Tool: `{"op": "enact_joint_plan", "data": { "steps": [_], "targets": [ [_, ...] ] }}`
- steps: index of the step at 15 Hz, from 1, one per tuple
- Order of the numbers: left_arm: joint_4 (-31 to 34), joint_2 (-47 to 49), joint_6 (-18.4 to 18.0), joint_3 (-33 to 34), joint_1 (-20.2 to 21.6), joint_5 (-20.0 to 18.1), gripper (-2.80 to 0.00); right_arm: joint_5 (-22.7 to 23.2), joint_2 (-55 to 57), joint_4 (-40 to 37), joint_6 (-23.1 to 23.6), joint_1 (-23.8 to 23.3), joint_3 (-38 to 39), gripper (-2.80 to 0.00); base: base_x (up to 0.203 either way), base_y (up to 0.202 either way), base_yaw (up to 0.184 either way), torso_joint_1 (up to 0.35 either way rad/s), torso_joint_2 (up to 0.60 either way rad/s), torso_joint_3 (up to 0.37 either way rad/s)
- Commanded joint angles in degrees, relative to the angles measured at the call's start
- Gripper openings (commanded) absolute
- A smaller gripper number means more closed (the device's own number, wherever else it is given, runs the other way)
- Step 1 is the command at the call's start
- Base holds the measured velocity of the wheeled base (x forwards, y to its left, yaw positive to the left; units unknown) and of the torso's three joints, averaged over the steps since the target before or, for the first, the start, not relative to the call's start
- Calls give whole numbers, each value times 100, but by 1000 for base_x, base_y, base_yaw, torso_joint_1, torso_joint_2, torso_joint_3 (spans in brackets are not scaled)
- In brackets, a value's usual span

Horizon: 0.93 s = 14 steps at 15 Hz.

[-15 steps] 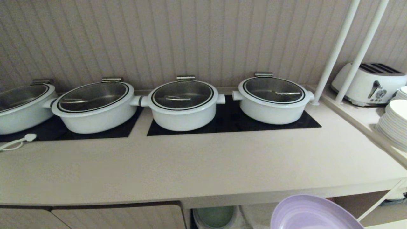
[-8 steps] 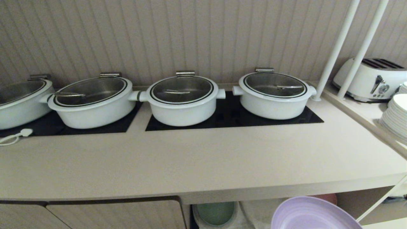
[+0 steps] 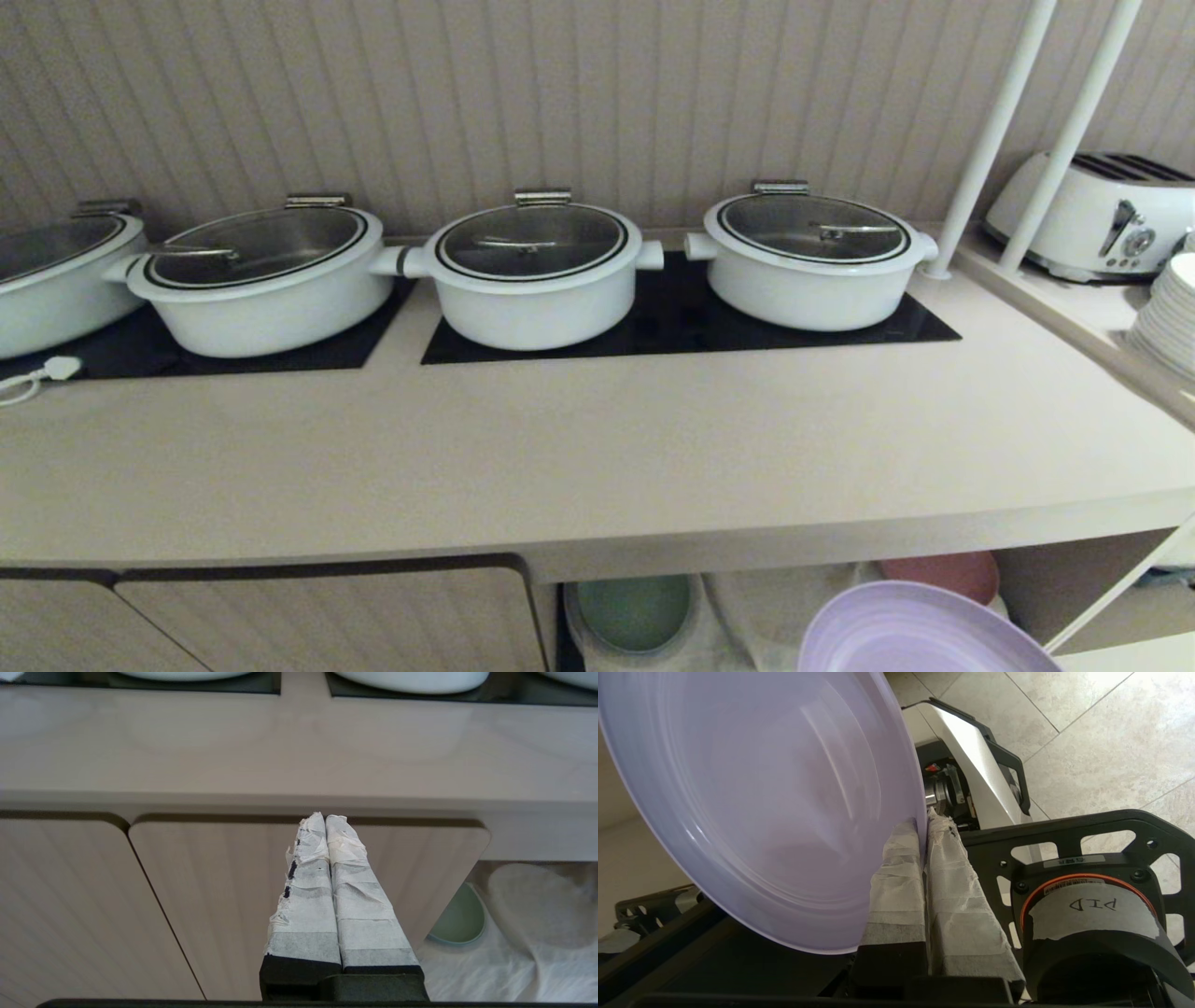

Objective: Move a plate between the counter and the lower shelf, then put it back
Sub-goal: Put the plate in the cupboard

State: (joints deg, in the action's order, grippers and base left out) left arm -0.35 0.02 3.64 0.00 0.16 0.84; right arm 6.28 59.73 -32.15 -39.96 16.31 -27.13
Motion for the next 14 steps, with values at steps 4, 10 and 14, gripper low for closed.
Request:
{"op": "enact_joint_plan", "data": {
  "steps": [4, 10, 14],
  "targets": [
    [0, -2, 5, 0, 2, 4, -280, 5, -32, -17, -12, 2, 109, -280, 0, 0, 0, -160, 345, 182],
    [0, -2, 5, 0, 2, 4, -280, 5, -32, -11, -21, 4, 129, -280, 0, 0, 0, -208, 452, 241],
    [0, -2, 5, 0, 2, 4, -280, 5, -32, -11, -21, -3, 164, -280, 0, 0, 0, -249, 543, 294]
  ]
}}
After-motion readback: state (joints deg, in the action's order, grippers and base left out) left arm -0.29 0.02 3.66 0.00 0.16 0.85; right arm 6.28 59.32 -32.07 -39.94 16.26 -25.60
